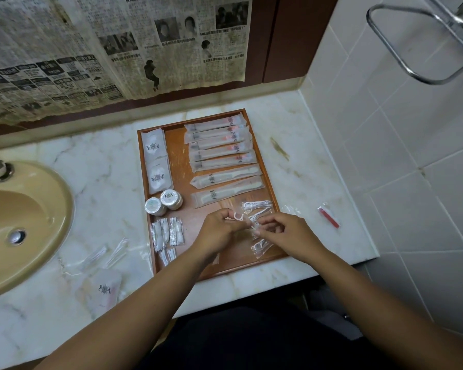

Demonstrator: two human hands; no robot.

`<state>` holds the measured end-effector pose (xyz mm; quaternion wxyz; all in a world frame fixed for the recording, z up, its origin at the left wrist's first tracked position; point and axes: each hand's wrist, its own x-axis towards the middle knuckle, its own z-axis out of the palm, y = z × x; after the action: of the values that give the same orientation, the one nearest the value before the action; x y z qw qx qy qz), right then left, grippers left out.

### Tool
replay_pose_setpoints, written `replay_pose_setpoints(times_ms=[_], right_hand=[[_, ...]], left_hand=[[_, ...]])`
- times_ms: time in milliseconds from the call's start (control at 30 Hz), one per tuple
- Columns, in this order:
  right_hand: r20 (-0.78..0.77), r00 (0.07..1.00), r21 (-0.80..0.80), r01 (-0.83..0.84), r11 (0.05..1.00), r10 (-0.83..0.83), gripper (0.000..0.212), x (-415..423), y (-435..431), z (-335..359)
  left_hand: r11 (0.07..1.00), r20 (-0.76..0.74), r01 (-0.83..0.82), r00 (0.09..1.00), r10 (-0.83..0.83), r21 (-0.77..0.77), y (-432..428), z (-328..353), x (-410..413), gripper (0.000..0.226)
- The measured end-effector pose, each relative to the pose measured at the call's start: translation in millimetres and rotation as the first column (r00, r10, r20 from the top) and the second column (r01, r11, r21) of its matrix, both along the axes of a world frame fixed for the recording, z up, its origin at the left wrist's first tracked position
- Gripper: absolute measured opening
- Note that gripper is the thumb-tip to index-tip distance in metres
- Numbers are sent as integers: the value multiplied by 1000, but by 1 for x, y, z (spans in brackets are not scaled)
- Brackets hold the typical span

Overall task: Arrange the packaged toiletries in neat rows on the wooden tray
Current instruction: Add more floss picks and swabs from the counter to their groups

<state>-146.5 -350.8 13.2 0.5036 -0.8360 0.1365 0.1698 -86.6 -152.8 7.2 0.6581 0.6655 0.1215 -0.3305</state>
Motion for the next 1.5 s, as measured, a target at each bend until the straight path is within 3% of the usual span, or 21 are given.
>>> replay_pose_setpoints(times_ms=[67, 167, 267, 333, 433, 533, 633, 800, 1067, 1200, 1267, 1400, 1500], right_hand=[[-34, 999, 60, 20, 998, -18, 16, 4, 5, -1], [-29, 998, 81, 57, 995, -54, 12, 7, 7, -6], [91, 994, -88, 74, 993, -66, 8, 13, 9, -10], [248, 968, -298, 50, 953, 27, 9, 22, 12, -14], [334, 914, -521, -23, 853, 229, 10, 38, 16, -26], [407, 824, -595, -89, 799, 395, 11, 56, 19, -34], [421, 718, -694, -139, 707, 554, 11, 72, 22, -39], [360, 622, -761, -235, 605, 695, 13, 85, 26, -51], [300, 625, -787, -265, 558, 720, 14, 79, 32, -55], [209, 663, -792, -317, 522, 719, 22, 75, 32, -56], [232, 680, -754, -325, 571, 695, 25, 74, 29, -55], [301, 791, -677, -215, 703, 532, 25, 73, 10, -48], [246, 802, -697, -244, 674, 545, 22, 70, -2, -48]], left_hand=[[998, -30, -25, 999, 23, -63, -1, -2, -2, 20], [1000, 71, -6, 997, 5, 10, 4, -7, -2, 14], [978, 301, 60, 946, -119, 198, 17, -9, 2, 8], [929, 467, 45, 855, -226, 366, 28, -15, 4, 11], [787, 631, -44, 625, -459, 616, 44, -26, 5, 11], [615, 585, -92, 443, -679, 783, 56, -33, 10, 15], [440, 449, -111, 352, -821, 891, 58, -34, 16, 23], [237, 243, -64, 390, -888, 969, 57, -39, 26, 10], [317, 326, -89, 389, -862, 944, 43, -47, 11, 12], [263, 263, -63, 442, -858, 963, 39, -55, 15, 12], [218, 206, -25, 444, -872, 976, 38, -58, 18, 6], [219, 186, 25, 433, -882, 976, 39, -60, 22, 9], [235, 200, 22, 449, -871, 972, 39, -64, 23, 20]])
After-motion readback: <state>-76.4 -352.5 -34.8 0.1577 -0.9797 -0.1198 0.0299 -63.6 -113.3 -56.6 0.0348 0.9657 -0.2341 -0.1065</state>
